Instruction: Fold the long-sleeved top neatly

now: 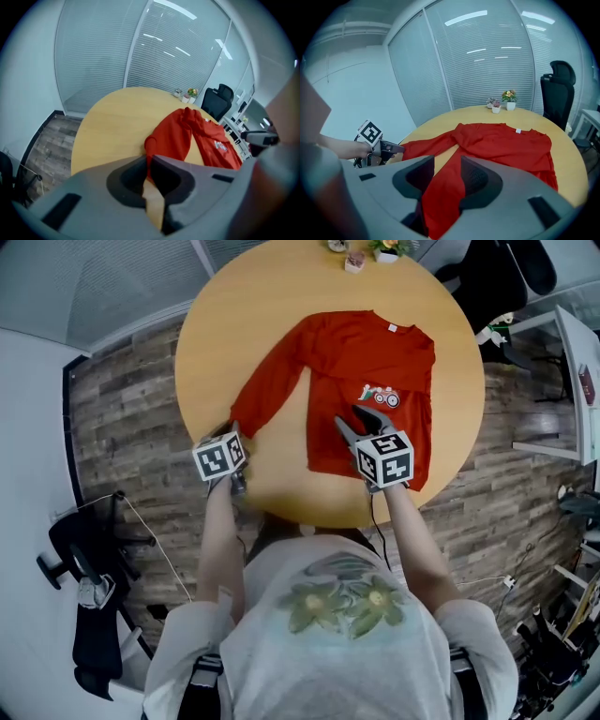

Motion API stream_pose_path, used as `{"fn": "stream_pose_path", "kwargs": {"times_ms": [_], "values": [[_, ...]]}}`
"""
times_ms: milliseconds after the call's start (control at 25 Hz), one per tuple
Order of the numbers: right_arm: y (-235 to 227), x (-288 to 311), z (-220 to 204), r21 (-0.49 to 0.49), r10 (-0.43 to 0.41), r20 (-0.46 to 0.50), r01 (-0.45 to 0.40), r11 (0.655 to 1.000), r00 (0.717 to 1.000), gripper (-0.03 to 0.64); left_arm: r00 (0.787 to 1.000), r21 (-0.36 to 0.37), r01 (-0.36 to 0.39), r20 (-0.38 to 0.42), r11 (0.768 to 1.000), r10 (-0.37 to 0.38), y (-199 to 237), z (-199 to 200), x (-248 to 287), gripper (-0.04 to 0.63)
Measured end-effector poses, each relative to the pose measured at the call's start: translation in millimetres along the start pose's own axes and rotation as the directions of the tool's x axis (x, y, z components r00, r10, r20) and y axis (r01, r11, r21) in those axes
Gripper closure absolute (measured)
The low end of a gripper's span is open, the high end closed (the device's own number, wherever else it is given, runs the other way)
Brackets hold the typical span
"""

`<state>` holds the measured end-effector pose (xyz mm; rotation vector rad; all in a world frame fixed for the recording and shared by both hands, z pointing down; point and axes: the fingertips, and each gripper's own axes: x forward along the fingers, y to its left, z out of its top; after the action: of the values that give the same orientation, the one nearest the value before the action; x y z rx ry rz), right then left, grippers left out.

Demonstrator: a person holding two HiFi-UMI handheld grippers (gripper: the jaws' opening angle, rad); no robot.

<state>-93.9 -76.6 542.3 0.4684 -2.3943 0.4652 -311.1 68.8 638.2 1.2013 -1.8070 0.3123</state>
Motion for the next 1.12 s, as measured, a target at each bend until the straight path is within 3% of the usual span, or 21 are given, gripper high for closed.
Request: {"fn": "stream_pose_path", "kwargs": {"times_ms": [200, 320, 560, 720, 920, 1120], "values": [[-11.8, -19.5, 5.4, 0.029, -0.026, 0.045, 0.025, 0.999, 0.999, 0.431, 0.992, 0.005, 0.056, 0.117, 0.998, -0.057, -9.8, 59.8, -32.7, 0.572], [-21.4, -33.6, 8.7, 0.051, -0.044, 0.075, 0.041, 0.998, 0.996, 0.431, 0.975, 0.013, 0.07, 0.209, 0.997, -0.071, -10.5, 111.4, -55.9, 0.572], [-40.4, -54.8, 21.3, 0.082, -0.082, 0.134, 0.072, 0.994, 0.988, 0.431, 0.934, 0.096, 0.06, 0.344, 0.994, -0.09, -20.6, 211.1, -94.9, 0.572], [-51.6, -67.3, 30.3, 0.089, -0.104, 0.168, 0.09, 0.992, 0.98, 0.431, 0.923, 0.126, 0.135, 0.345, 0.983, -0.17, -52.1, 247.6, -112.7, 0.572], [-61.2, -82.1, 33.1, 0.113, -0.128, 0.198, 0.108, 0.988, 0.972, 0.431, 0.917, 0.103, 0.245, 0.297, 0.964, -0.265, -95.8, 253.2, -117.4, 0.574], [-79.1, -98.2, 27.2, 0.139, -0.157, 0.208, 0.13, 0.982, 0.965, 0.431, 0.884, 0.07, 0.378, 0.27, 0.923, -0.382, -155.2, 250.6, -113.0, 0.574]]}}
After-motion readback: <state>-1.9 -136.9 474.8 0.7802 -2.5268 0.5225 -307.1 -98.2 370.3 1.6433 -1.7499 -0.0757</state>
